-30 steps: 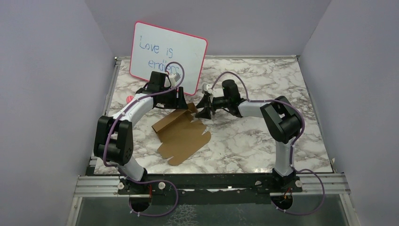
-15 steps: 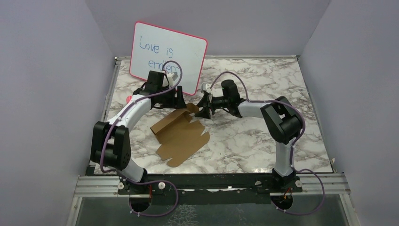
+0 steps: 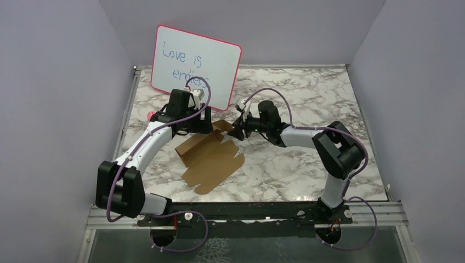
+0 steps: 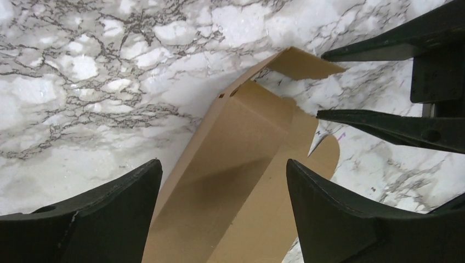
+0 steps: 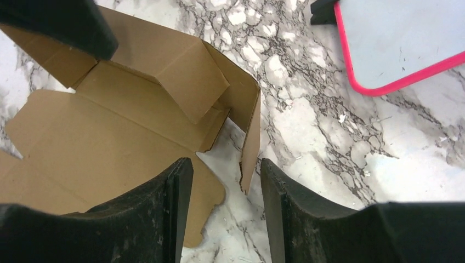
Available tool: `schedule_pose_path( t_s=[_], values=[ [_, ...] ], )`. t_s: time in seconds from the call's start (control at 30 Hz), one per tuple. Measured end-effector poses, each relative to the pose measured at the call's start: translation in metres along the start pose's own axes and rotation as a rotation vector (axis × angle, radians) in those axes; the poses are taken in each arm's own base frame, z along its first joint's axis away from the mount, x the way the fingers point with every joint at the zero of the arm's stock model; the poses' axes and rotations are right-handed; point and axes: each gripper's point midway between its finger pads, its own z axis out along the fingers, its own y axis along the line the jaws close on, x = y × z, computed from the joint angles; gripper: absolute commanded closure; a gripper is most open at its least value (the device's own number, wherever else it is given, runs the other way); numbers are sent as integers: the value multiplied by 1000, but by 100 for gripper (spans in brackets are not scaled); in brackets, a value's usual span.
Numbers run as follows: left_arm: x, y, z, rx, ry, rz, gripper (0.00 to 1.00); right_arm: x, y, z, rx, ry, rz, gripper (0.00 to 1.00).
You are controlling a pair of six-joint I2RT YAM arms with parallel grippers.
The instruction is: Fold the paper box
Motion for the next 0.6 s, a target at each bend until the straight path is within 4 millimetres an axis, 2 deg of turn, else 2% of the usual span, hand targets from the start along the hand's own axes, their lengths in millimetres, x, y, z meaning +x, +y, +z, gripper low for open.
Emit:
schedule_pose_path(
  t_s=[0.1,0.2,0.4,0.6],
  values=[
    [9,-1,1,-23,29,30,15,2,2,5,40,9,9,57],
    [13,-3,3,-30,41,61,15,-1,1,9,81,2,1,75],
    [21,-9,8,-22,70,115,15,6,4,10,118,3,6,98],
    [35,-4,21,-39,133,131,16,14,11,2,127,10,19,99]
  ],
)
